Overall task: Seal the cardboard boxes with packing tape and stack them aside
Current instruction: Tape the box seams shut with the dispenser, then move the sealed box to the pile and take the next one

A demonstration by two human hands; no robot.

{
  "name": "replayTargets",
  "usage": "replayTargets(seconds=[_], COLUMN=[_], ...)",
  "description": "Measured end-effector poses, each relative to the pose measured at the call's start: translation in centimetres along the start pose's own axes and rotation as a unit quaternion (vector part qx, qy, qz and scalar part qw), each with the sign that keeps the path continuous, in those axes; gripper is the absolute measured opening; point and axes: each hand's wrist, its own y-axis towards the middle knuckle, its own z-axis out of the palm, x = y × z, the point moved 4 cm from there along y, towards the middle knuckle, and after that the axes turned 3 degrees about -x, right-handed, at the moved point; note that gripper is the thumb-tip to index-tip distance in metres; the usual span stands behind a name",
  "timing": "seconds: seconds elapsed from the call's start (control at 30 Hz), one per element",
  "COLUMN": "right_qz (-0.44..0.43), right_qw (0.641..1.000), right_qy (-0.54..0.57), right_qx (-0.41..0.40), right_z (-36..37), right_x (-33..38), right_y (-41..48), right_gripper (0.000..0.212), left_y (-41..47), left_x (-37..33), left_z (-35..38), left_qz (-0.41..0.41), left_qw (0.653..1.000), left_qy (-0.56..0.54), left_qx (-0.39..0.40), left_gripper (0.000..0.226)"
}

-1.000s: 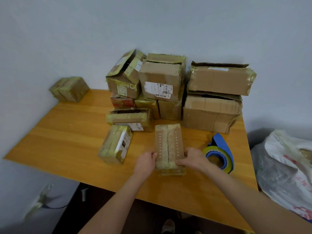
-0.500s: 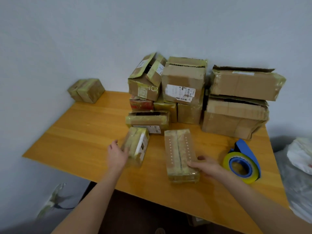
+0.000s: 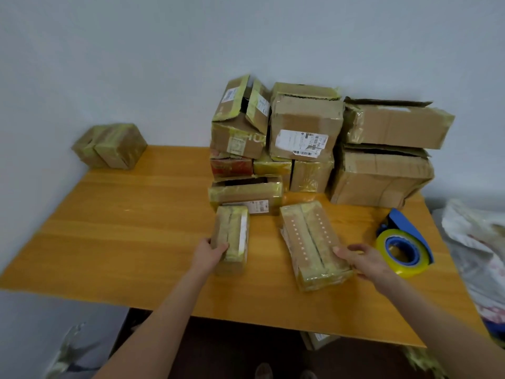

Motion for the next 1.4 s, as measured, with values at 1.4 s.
replayTargets(seconds=[1.4], right_qz=[-0.117], right_qw=[0.920], right_qy=[0.186], right_qx=[0.324], right_z=[25.4], right_x=[23.8], right_y=[-8.3], right_gripper=[0.049], left_y=[-0.4], left_x=[4.5], left_z=[-24.5], left_qz=[-0.016], left_qw=[0.883], left_qy=[-0.451], left_qx=[-0.129], left_gripper=[0.034])
